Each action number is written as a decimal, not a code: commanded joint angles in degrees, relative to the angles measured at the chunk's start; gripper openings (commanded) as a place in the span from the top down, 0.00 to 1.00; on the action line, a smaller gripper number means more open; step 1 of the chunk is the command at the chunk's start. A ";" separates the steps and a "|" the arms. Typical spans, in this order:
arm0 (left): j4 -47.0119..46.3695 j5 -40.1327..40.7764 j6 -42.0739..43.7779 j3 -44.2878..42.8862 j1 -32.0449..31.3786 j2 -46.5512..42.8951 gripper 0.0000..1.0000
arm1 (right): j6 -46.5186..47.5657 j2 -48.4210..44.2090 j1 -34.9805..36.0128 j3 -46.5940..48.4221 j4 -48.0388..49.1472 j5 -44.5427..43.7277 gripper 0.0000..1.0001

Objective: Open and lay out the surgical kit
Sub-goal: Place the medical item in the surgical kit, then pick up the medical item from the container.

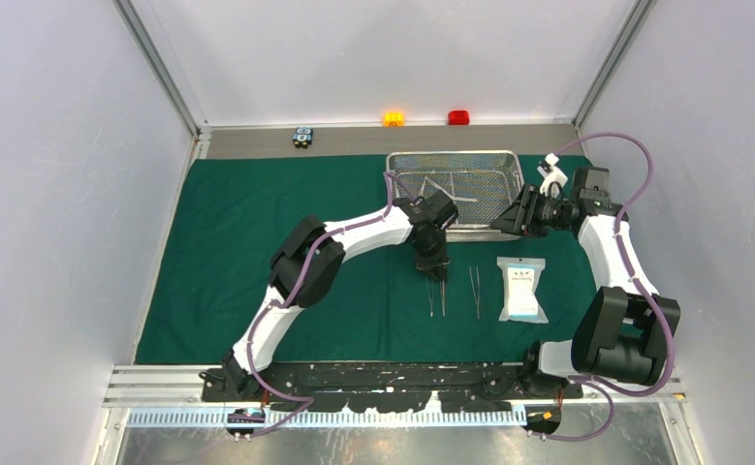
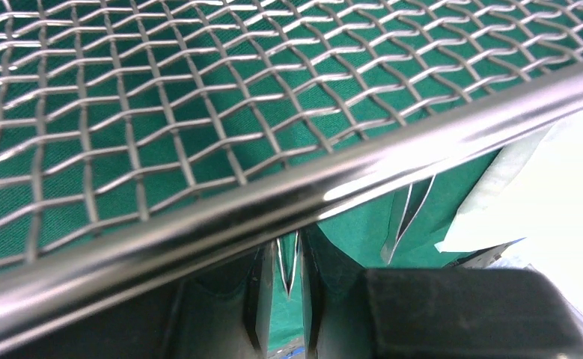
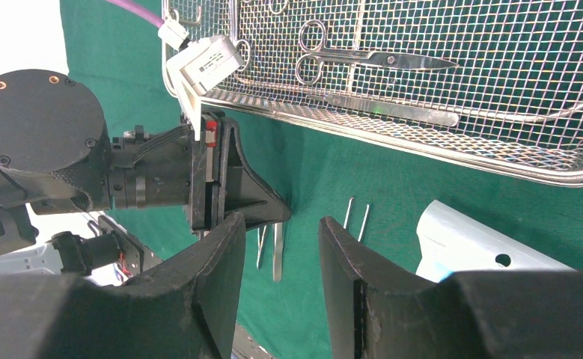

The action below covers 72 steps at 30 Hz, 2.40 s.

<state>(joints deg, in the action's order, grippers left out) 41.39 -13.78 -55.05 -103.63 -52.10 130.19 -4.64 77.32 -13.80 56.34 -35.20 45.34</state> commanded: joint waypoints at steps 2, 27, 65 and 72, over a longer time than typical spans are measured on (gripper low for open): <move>-1.44 -1.51 0.48 -0.47 0.24 0.68 0.80 | 0.02 0.42 -0.55 0.18 0.81 1.41 0.54; -1.91 -1.45 0.33 0.58 0.24 -0.13 0.74 | -0.01 0.95 -0.73 0.27 0.66 2.20 0.54; 0.79 4.61 11.73 1.03 4.68 -17.67 0.62 | 6.54 21.45 13.74 26.22 6.01 -18.86 0.51; 0.90 5.25 16.93 0.23 10.02 -22.61 0.54 | 12.92 36.02 21.00 39.84 2.70 -25.17 0.48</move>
<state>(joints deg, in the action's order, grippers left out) 41.89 -9.85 -42.59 -100.73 -45.01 112.84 2.76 108.20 4.01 89.03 -31.40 25.74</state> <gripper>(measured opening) 0.436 0.518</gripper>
